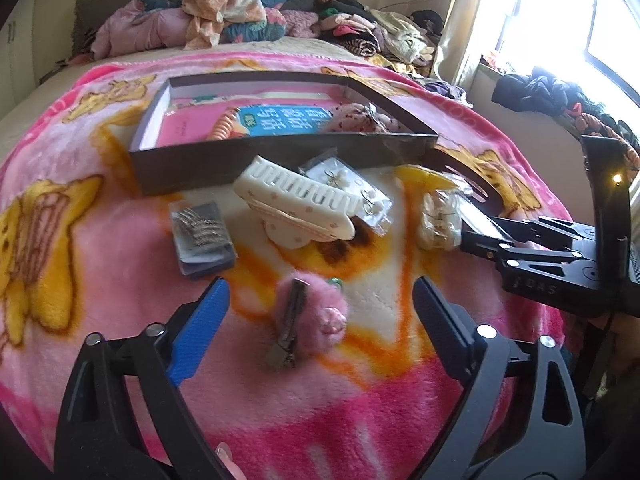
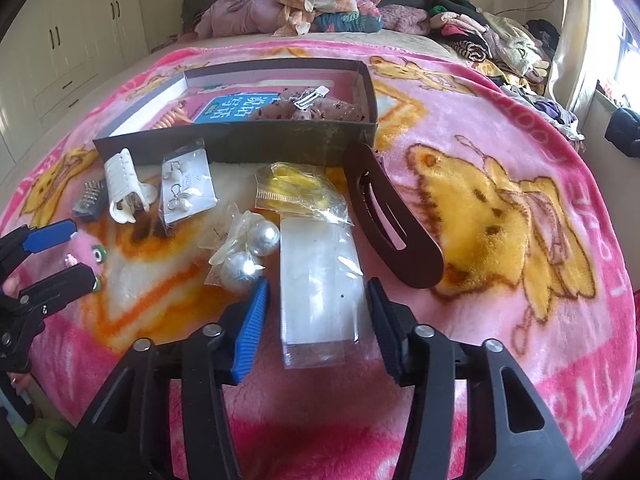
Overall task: Organize jewelry
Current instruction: 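Grasp the pink pom-pom clip with the left tool while the right tool grasps the clear plastic sleeve, then carry the pom-pom clip and plastic sleeve over the grey box with both tools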
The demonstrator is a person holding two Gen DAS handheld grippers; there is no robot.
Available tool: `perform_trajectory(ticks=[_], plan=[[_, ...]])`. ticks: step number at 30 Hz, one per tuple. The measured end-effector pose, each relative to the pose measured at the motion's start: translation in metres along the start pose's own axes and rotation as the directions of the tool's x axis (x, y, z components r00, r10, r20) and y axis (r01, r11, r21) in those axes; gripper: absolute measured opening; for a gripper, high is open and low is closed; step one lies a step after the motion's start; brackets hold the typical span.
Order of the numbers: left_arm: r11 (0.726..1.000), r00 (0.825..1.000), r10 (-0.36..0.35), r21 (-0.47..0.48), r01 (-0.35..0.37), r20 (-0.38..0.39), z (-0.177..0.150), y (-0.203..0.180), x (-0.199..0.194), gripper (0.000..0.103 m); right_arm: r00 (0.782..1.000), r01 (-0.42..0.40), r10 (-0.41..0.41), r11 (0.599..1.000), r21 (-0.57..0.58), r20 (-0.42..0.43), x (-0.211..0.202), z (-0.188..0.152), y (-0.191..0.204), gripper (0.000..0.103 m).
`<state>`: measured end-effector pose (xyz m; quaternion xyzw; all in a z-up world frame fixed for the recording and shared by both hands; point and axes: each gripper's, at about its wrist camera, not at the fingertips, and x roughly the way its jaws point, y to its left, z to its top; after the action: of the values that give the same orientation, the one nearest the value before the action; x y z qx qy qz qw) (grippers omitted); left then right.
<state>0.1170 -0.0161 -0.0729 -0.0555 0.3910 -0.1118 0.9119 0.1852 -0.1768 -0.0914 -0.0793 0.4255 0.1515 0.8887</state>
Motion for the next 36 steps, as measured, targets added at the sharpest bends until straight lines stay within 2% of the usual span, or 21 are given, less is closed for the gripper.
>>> perform_trajectory(ticks=[6, 14, 23, 36], plan=[[1.0, 1.0, -0.009, -0.001, 0.009, -0.021, -0.003, -0.004, 0.007, 0.061, 1.0, -0.018, 0.018, 1.0, 0.015, 0.009, 0.0, 0.001, -0.005, 0.039], [1.0, 0.999, 0.001, 0.015, -0.001, -0.036, -0.003, -0.007, 0.013, 0.024, 0.997, -0.066, 0.063, 0.995, 0.08, 0.041, -0.011, -0.004, -0.017, 0.039], [0.998, 0.999, -0.033, 0.043, 0.034, -0.019, -0.001, -0.016, 0.002, 0.023, 0.99, -0.128, 0.116, 0.98, 0.154, 0.083, -0.033, -0.014, -0.027, 0.039], [0.998, 0.998, -0.036, 0.052, 0.033, 0.053, 0.018, -0.011, -0.017, 0.023, 0.983, -0.142, 0.125, 0.982, 0.125, 0.133, -0.053, -0.004, -0.015, 0.039]])
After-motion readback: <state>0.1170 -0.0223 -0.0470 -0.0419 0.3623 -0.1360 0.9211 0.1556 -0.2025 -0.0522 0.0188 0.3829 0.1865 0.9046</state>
